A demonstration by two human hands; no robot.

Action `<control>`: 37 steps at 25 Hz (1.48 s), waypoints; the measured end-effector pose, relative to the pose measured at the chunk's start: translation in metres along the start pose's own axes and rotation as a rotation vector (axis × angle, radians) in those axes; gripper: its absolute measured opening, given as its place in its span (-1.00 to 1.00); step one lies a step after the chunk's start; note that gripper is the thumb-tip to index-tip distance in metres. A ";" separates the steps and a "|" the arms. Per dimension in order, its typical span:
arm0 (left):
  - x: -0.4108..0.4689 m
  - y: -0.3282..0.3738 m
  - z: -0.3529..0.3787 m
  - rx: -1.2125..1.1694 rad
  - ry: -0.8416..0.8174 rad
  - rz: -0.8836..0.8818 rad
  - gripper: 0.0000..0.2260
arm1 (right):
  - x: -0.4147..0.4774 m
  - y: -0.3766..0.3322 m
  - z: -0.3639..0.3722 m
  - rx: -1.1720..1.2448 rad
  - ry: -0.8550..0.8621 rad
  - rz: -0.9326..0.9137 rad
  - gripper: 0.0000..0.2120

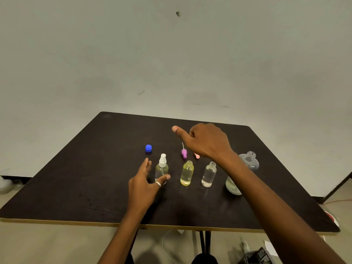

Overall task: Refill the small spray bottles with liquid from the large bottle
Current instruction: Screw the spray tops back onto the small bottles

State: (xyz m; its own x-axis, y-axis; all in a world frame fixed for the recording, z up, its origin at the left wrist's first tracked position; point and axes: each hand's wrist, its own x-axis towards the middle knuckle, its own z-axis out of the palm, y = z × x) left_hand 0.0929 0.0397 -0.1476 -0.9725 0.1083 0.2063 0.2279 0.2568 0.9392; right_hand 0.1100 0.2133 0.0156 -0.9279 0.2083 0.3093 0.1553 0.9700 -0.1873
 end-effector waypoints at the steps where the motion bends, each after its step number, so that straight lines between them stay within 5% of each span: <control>1: -0.007 0.003 -0.001 -0.013 0.057 0.045 -0.20 | 0.002 0.007 -0.001 0.019 -0.010 -0.004 -0.25; 4: -0.029 0.012 0.001 0.047 0.228 0.355 -0.39 | 0.014 0.025 0.001 0.039 -0.063 -0.050 -0.42; 7: -0.040 0.023 0.019 0.118 0.177 0.534 -0.48 | 0.031 0.036 0.009 0.038 -0.118 -0.063 -0.62; 15: -0.036 0.027 0.079 0.056 -0.007 0.189 -0.26 | 0.056 0.051 0.060 0.050 -0.186 -0.029 -0.81; 21: -0.018 0.020 0.091 0.038 -0.018 0.056 -0.27 | 0.081 0.049 0.095 -0.053 -0.221 0.016 -0.80; 28: -0.017 0.016 0.089 0.032 0.016 0.128 -0.60 | 0.095 0.042 0.119 -0.135 -0.354 0.027 -0.80; 37: -0.018 0.018 0.088 0.008 0.011 0.141 -0.63 | 0.097 0.033 0.131 -0.213 -0.398 -0.020 -0.92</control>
State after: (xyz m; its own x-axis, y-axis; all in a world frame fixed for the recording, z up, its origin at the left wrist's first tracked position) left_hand 0.1187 0.1269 -0.1583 -0.9313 0.1336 0.3389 0.3625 0.2474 0.8985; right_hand -0.0191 0.2486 -0.0833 -0.9831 0.1652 -0.0794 0.1638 0.9862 0.0239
